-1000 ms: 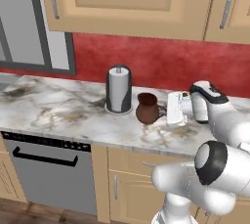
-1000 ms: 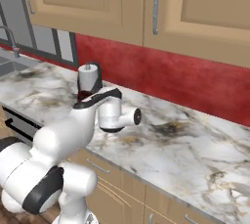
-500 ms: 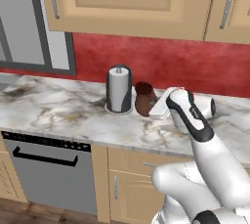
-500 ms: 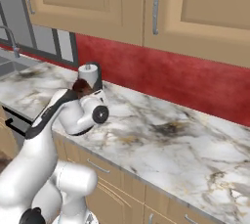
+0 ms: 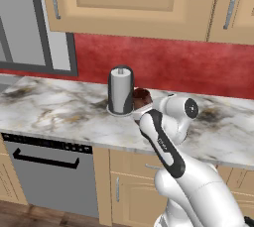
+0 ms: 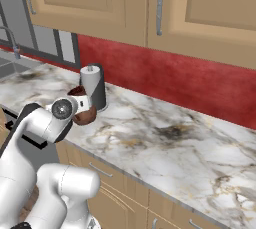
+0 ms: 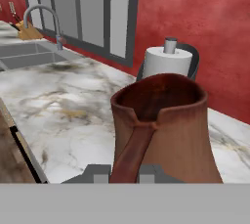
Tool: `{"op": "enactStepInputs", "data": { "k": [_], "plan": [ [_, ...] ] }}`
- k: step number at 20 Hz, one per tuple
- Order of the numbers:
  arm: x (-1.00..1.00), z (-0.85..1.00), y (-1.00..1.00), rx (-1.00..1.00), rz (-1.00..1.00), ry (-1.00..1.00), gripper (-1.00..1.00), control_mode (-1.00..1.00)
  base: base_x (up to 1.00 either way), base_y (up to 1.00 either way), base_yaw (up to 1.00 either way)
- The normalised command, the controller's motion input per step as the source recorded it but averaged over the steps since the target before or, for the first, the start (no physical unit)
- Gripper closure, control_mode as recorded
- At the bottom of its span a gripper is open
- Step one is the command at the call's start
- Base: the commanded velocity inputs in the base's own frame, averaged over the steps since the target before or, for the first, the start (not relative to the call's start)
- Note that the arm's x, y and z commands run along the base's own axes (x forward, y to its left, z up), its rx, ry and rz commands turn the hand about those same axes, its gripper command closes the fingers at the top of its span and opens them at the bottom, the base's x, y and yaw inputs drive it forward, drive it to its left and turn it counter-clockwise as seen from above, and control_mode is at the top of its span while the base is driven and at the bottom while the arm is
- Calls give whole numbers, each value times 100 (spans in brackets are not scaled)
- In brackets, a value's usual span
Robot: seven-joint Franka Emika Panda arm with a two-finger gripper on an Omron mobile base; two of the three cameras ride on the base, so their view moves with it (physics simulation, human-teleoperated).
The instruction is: Move the boxed food and garlic from the top shelf to the second highest shelf to make space. Then, place the pitcher from the counter on the cleared top shelf.
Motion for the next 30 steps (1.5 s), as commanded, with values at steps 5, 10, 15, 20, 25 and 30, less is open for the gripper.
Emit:
{"op": "enactStepInputs", "data": {
  "k": [5, 10, 15, 20, 25, 30],
  "plan": [
    [-11, 52, -5, 19, -21, 17, 100, -100, 0, 0, 0],
    [-18, 7, -23, 21, -2, 6, 100, -100, 0, 0, 0],
    [-25, -1, -18, 12, 0, 0, 100, -100, 0, 0, 0],
    [0, 4, 1, 0, -1, -2, 100, -100, 0, 0, 0],
    [1, 2, 1, 0, -2, 0, 100, -100, 0, 0, 0],
    [0, 0, 0, 0, 0, 0, 100, 100, -11, 1, -1]
  ]
}}
